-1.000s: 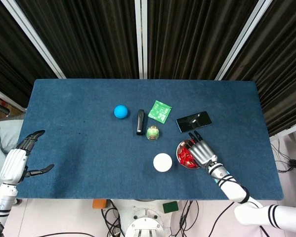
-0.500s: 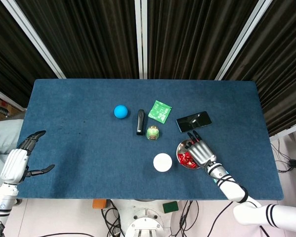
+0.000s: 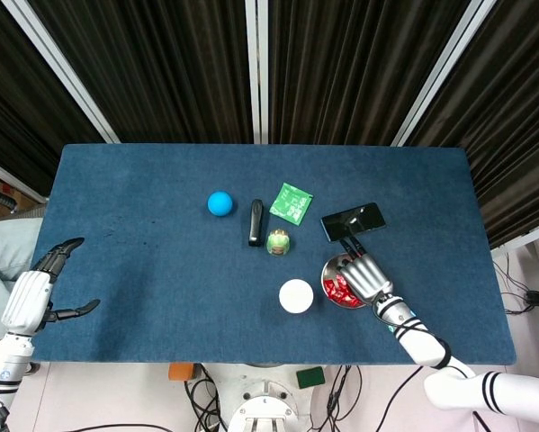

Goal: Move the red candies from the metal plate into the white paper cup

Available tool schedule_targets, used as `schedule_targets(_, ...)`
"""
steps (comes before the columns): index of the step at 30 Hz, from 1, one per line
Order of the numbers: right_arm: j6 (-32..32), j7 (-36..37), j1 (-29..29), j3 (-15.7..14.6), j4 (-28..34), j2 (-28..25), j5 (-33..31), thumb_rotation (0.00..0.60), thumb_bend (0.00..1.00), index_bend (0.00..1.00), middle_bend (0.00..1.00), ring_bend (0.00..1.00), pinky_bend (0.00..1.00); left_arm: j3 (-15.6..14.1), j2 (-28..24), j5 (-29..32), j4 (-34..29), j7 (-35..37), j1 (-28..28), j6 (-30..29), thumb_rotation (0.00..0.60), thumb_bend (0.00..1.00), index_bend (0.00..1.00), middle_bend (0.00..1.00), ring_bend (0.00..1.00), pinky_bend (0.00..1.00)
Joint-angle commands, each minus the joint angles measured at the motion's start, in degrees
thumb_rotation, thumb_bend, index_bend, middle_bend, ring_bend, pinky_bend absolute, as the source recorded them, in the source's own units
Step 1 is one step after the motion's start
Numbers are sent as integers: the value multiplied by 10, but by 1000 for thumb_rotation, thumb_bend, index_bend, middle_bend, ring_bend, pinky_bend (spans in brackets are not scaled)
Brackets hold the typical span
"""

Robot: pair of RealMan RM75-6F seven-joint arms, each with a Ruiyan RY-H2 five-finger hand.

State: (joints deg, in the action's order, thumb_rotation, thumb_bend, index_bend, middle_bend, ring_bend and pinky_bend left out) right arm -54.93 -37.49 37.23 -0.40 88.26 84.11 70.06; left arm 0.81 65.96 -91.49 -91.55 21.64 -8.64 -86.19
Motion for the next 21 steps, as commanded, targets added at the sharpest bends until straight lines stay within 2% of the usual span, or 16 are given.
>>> schedule_targets(1,-1,5,0,0,-5,3,5,600,438,614,484,0,0,0,0,0,0,0,0,0,600,92,103,119,120,244)
schedule_targets(12,-13,20,-4,4,-12,5,24,600,462,714,549,18,0,2,-2,1,-3,0,-3,4,600,93,103,119,120,245)
schedule_targets(21,-29,29,-7,13,4,-11,37,600,471,752,571,27,0,2,-2,2,-2,2,-4,7,600,92,104,119,120,245)
